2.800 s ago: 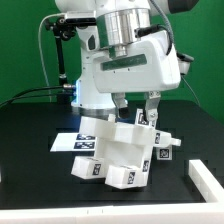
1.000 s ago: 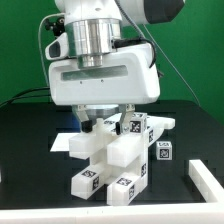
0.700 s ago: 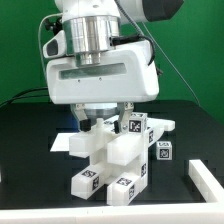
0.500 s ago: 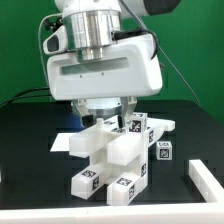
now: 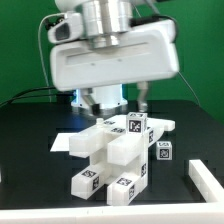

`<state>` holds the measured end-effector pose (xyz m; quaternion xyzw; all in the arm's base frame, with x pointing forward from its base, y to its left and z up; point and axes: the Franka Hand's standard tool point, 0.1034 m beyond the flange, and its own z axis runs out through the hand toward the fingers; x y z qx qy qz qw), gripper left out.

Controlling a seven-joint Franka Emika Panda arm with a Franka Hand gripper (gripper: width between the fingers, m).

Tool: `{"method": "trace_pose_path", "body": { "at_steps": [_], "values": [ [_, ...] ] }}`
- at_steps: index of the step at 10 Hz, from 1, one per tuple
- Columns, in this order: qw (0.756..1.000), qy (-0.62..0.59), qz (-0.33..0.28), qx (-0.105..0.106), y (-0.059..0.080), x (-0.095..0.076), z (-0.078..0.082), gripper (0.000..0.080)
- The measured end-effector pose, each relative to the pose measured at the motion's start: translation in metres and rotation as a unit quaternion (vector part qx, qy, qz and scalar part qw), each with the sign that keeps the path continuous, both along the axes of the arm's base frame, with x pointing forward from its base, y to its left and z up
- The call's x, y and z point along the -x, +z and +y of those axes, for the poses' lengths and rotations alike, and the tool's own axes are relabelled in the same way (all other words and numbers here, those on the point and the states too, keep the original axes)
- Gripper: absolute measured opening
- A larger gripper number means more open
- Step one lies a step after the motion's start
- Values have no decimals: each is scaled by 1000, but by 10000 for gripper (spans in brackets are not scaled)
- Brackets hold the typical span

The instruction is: Assemble chair

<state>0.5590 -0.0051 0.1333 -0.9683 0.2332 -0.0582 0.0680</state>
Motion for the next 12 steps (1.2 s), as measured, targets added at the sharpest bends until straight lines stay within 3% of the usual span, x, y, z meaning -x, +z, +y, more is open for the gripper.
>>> {"method": "trace_pose_path", "body": {
  "at_steps": [1,2,4,6,11,12],
  "values": [
    [1000,0,2,-2,-1,1,6,649],
    [999,-29,37,-18,-2,8,17,649],
    [996,-42,75,-19,3,8,38,649],
    [995,-43,83,-15,-4,6,48,649],
    [997,-35,67,-3,-18,4,46,649],
    [997,-46,69,-4,-18,4,46,526]
  ]
}}
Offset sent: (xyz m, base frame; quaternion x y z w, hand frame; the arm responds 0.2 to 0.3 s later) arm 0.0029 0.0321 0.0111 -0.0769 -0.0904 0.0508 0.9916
